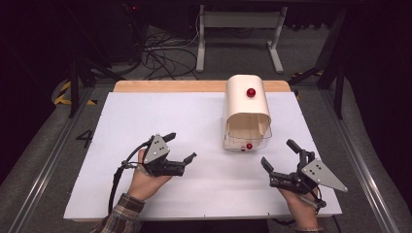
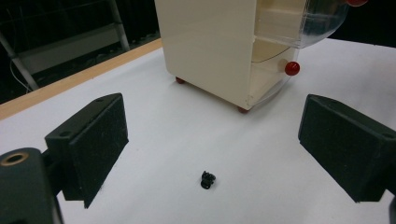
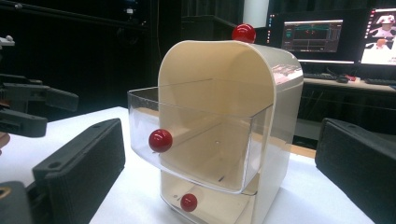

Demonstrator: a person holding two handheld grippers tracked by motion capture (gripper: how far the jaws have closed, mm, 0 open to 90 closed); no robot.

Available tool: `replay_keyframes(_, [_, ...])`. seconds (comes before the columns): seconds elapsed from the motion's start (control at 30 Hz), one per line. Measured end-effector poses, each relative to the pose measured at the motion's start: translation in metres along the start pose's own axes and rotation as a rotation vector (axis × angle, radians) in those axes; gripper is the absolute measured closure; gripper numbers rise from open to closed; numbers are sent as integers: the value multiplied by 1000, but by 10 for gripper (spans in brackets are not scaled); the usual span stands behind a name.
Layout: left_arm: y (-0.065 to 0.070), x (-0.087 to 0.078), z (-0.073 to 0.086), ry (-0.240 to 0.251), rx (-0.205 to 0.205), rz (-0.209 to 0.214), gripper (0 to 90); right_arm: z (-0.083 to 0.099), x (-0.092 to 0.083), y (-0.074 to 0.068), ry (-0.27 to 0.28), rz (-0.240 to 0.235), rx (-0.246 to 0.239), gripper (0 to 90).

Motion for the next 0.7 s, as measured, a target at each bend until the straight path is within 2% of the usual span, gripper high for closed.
replay_keyframes(0.33, [2,11,2,-48,11,4,118,0,1,-1,0,-5,0,25])
replay_keyframes(0.43, [2,14,5,-65,10,1,124,-1,1,-1,0,-5,0,25])
replay_keyframes(0.57, [-2,17,7,-84,17,-29,130,0,2,-1,-2,-6,1,26])
replay_keyframes(0.7, [-4,20,11,-110,2,-27,147,0,1,0,-4,-6,3,28])
Point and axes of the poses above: each handheld gripper's, and its own axes: x roughly forward along the jaws, z roughly out of its underside, y roughly to its right, the point moved 7 cm from there along x, roughly forward along the jaws, and after that the axes turned 2 degrees about -x, right-handed, at the moved point
